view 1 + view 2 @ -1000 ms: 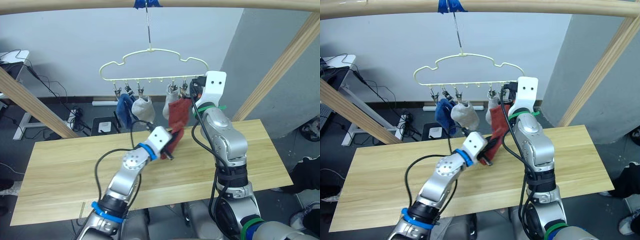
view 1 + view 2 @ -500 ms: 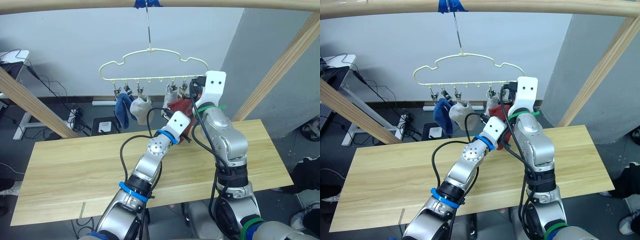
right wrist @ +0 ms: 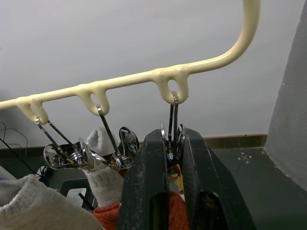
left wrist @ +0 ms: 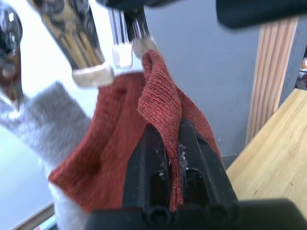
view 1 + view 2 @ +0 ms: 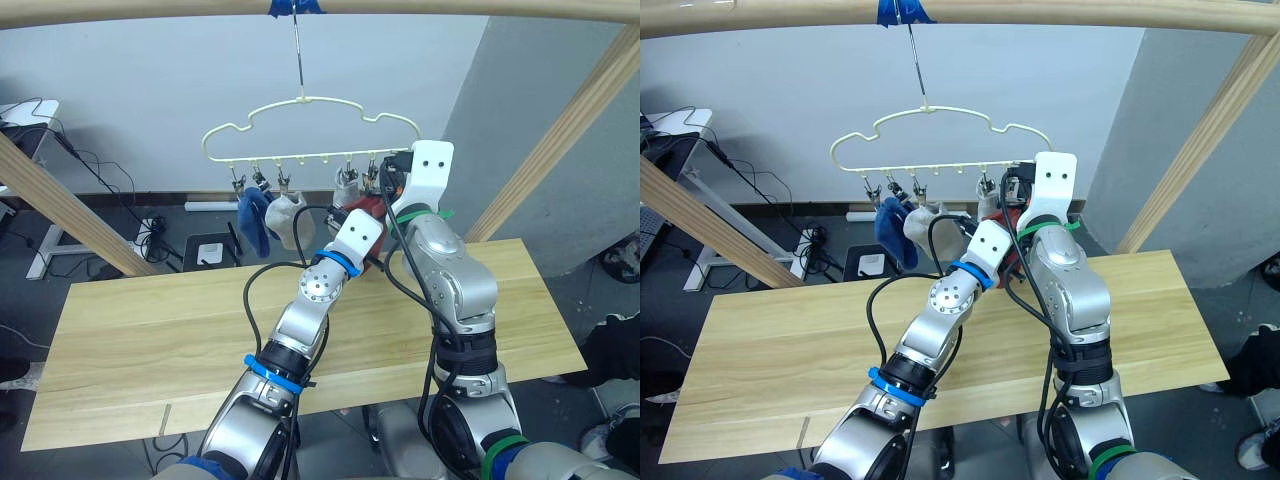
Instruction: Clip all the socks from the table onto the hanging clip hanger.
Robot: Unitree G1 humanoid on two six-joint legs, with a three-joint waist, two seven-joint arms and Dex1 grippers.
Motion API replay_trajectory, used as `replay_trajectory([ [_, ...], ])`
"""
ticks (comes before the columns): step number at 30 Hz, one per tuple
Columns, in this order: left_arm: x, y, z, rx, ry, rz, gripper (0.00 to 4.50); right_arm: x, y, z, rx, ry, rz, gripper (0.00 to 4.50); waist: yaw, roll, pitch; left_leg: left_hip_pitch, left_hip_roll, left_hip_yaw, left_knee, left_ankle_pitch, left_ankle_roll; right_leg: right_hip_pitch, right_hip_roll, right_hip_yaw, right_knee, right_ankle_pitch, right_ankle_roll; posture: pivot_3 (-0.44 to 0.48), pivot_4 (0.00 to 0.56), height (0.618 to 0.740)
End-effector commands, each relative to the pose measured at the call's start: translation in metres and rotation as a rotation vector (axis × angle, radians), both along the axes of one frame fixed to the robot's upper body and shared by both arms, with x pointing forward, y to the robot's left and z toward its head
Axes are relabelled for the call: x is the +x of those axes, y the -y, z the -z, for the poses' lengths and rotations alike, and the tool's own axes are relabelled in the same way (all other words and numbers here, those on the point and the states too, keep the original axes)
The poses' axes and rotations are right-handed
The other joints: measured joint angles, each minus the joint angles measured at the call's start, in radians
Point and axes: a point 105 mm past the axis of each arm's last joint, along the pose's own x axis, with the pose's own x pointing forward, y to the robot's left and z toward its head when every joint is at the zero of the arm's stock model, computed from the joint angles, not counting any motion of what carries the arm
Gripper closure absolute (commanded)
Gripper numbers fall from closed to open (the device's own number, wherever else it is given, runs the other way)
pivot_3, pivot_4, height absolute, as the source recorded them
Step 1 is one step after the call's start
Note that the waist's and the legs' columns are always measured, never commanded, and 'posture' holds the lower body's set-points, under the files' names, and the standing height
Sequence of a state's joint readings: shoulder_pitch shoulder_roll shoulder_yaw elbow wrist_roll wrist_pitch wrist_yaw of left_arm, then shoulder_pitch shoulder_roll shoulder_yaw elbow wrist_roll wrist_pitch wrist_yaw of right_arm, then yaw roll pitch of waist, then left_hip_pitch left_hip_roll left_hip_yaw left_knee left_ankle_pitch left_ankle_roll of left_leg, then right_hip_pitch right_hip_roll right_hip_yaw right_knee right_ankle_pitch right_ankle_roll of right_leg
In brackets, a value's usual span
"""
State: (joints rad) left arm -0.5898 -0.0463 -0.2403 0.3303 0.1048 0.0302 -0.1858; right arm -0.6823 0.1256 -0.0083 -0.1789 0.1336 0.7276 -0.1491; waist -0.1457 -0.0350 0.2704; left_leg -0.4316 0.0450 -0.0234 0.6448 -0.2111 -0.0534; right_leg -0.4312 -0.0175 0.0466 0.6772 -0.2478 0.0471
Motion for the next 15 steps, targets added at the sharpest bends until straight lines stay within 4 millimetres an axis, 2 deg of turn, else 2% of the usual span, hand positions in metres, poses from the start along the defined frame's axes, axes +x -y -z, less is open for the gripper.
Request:
replay_trajectory([
  [1, -0.0004, 0.0061, -0.0155, -0.032, 0.045, 0.012, 4.50, -0.0067, -0.0031, -0.0223, 0.002, 0.084, -0.009, 4.46, 0.000, 0.000, 0.000, 0.000, 0.000, 0.000, 0.000, 0.000, 0.000, 0.000, 0.000, 0.000, 0.000, 0.000, 0.000, -0.244, 0.227, 0.740],
  [15, 0.0042, 0.0056, -0.0203, -0.048, 0.051, -0.008, 4.50, -0.0056, -0.0009, -0.0206, -0.012, 0.076, 0.005, 4.46, 0.000, 0.000, 0.000, 0.000, 0.000, 0.000, 0.000, 0.000, 0.000, 0.000, 0.000, 0.000, 0.000, -0.002, 0.003, -0.245, 0.227, 0.740],
])
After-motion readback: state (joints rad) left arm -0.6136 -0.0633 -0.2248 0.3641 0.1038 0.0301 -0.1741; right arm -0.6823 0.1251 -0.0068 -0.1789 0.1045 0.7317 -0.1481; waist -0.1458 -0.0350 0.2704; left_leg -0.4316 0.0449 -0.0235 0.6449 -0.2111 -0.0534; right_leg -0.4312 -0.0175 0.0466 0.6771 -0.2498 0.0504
